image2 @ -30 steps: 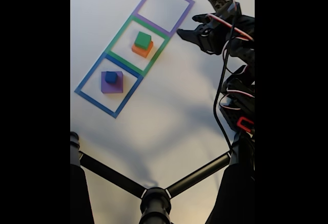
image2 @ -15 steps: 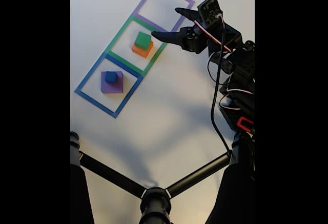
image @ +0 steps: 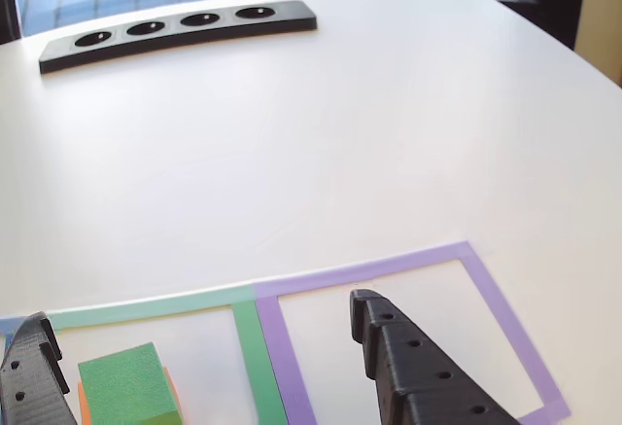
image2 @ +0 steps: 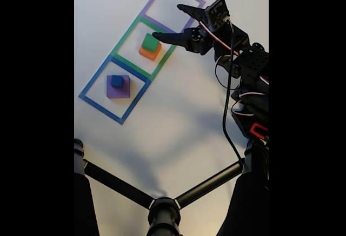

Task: Tower of hanoi

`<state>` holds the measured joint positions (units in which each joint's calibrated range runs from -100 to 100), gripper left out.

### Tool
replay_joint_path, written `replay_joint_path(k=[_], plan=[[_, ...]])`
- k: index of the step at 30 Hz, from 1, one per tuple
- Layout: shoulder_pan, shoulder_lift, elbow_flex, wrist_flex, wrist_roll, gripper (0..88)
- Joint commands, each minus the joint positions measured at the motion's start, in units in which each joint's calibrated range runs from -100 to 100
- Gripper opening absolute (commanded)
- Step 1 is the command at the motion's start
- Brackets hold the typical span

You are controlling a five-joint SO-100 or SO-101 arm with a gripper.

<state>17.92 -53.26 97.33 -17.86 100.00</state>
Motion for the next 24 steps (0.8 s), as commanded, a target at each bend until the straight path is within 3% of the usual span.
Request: replay_joint_path(k=[1,12,24], plan=[[0.8,5.2,-0.1,-5.5,0.0,38.2],[1.8,25.0,-0.6,-22.6,0.0,38.2],[-0.8,36.5,-3.0,-31.1,0.0,38.8]])
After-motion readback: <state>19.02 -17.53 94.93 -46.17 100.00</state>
